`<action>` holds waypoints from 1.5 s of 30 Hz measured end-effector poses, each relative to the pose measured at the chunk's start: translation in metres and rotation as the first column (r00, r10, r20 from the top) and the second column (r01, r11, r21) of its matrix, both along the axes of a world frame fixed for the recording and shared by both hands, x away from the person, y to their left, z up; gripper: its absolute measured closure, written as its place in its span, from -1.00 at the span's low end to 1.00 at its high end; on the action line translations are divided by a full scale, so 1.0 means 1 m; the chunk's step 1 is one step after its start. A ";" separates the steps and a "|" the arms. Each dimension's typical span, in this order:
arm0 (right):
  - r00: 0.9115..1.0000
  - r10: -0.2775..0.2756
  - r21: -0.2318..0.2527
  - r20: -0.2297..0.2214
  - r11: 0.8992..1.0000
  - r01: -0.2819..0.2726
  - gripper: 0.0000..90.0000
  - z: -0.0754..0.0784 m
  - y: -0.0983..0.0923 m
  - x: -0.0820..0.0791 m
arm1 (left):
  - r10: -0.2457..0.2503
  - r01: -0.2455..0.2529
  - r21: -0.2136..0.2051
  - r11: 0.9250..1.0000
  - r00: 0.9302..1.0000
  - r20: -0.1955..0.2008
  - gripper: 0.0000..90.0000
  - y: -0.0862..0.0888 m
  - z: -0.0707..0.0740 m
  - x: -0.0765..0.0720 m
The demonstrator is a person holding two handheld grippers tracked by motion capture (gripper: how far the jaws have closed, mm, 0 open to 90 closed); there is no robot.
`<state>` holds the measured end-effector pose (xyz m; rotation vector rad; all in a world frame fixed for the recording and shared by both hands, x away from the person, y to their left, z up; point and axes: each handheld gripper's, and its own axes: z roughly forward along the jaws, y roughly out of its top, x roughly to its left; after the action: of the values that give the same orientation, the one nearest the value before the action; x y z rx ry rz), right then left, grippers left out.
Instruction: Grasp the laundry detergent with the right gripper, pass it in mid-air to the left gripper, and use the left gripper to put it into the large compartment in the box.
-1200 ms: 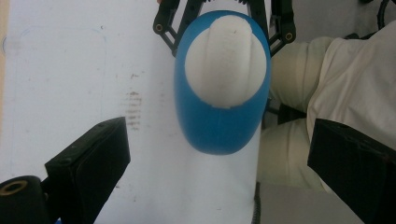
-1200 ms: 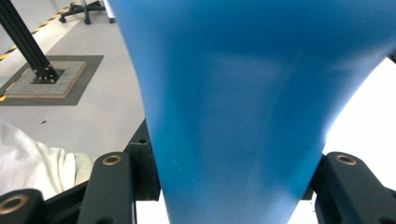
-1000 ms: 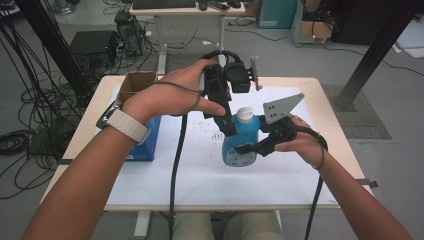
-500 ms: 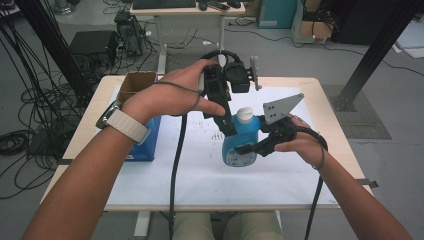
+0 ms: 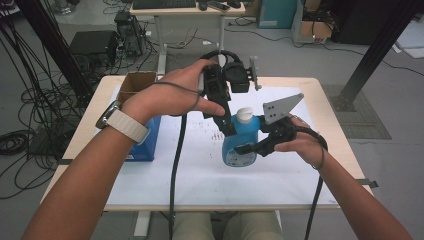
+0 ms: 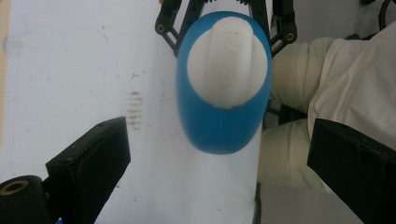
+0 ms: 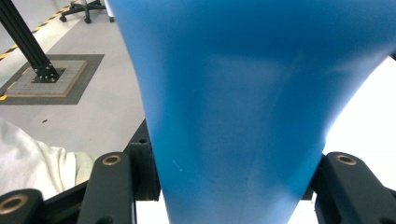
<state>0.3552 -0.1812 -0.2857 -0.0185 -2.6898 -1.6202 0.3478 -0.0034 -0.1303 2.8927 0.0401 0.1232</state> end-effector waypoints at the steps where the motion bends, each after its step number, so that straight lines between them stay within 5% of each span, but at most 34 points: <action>1: 1.000 0.001 0.000 0.000 1.000 -0.001 -0.03 0.000 0.000 0.000 | 0.000 0.000 0.000 1.000 1.000 0.000 -0.86 0.000 0.000 0.000; 27: 1.000 -0.001 -0.007 -0.012 1.000 0.001 -0.03 0.001 0.003 -0.002 | 0.000 0.000 -0.006 1.000 1.000 -0.005 -0.86 -0.006 -0.005 0.001; 45: 1.000 0.006 -0.008 -0.014 1.000 -0.007 -0.03 0.003 0.006 -0.004 | -0.010 0.010 -0.004 1.000 1.000 -0.026 -0.82 -0.016 -0.022 0.004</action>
<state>0.3513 -0.1748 -0.2822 -0.0210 -2.6836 -1.6008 0.3516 -0.0189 -0.1519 2.8903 0.0306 0.0841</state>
